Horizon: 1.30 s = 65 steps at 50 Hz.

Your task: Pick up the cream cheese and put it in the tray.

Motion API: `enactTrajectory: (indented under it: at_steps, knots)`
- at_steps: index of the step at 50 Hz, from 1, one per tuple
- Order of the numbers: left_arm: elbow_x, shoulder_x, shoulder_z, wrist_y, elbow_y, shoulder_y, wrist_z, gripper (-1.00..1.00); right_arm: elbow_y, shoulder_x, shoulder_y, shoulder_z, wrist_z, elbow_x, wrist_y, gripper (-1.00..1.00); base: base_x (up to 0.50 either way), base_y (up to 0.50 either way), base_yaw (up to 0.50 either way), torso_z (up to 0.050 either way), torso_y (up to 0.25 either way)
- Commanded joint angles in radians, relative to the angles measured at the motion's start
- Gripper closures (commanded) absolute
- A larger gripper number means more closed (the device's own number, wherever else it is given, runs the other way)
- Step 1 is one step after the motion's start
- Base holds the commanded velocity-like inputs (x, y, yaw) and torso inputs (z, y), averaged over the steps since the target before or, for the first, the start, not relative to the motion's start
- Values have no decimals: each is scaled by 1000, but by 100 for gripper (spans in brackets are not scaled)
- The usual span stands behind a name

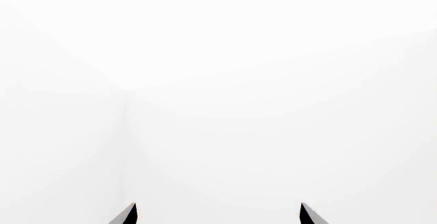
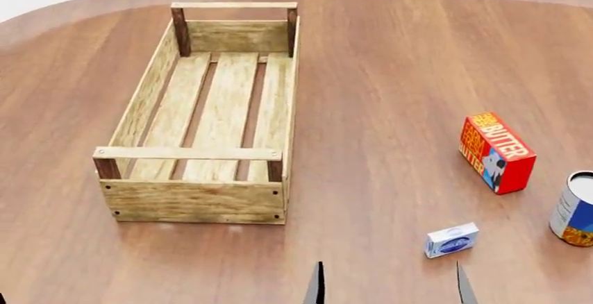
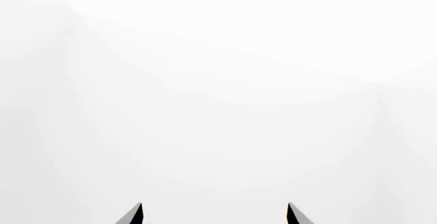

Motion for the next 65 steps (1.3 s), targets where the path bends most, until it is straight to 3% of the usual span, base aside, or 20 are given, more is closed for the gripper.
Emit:
enactTrajectory:
  at_steps: [1,65]
  knots:
    - [8,-6,5,-2,-1,0,-8,-100,1,4,-2,-22,4,-17,-4,-100,94,74,0,0,0]
    - [7,-40,20,-7,3,-7,-49,-100,-7,34,6,-72,30,-94,7,-100,96,92,0,0,0]
